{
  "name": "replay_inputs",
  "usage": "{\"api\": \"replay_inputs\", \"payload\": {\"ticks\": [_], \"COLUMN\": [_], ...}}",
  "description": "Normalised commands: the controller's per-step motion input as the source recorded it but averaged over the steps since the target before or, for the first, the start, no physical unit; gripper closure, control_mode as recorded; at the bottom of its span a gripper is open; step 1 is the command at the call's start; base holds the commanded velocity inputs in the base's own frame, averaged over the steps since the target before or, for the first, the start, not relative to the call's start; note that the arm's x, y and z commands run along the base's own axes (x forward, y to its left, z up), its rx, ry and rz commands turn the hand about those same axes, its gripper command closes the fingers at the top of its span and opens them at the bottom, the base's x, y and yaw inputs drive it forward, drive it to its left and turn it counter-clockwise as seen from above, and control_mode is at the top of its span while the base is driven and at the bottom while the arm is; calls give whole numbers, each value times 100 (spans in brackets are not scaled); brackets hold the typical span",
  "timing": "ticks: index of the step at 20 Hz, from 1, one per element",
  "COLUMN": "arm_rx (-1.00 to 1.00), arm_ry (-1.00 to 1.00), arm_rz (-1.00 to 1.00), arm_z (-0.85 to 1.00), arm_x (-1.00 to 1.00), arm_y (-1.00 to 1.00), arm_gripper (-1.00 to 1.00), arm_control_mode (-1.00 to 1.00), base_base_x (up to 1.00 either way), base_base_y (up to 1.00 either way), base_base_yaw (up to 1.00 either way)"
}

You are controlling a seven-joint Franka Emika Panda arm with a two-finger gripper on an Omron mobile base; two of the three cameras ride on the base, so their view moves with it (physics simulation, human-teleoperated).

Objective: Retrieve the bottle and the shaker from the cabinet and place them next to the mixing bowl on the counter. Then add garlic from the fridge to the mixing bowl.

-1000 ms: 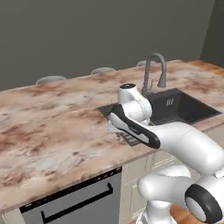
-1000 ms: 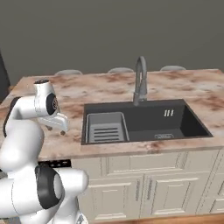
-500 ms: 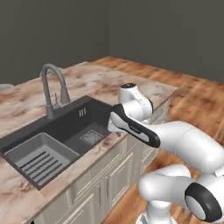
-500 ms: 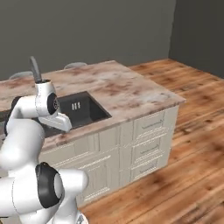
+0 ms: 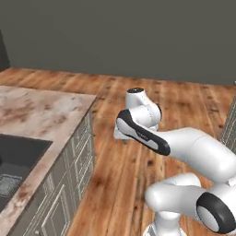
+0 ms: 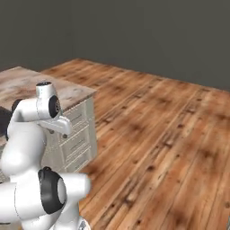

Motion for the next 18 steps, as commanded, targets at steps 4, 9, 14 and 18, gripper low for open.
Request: {"api": "replay_inputs", "payload": {"ticks": [4,9,14,18], "arm_rx": [0,0,0,0], "arm_ry": [0,0,0,0], "arm_rz": [0,0,0,0], "arm_z": [0,0,0,0], "arm_x": [0,0,0,0], "arm_y": [0,0,0,0], "arm_gripper": [-100,-100,-100,-100], "arm_control_mode": [100,100,100,100], "base_base_x": [0,0,18,54], "base_base_y": [-10,4,24,79], "base_base_yaw": [-86,-89,-83,-61]}}
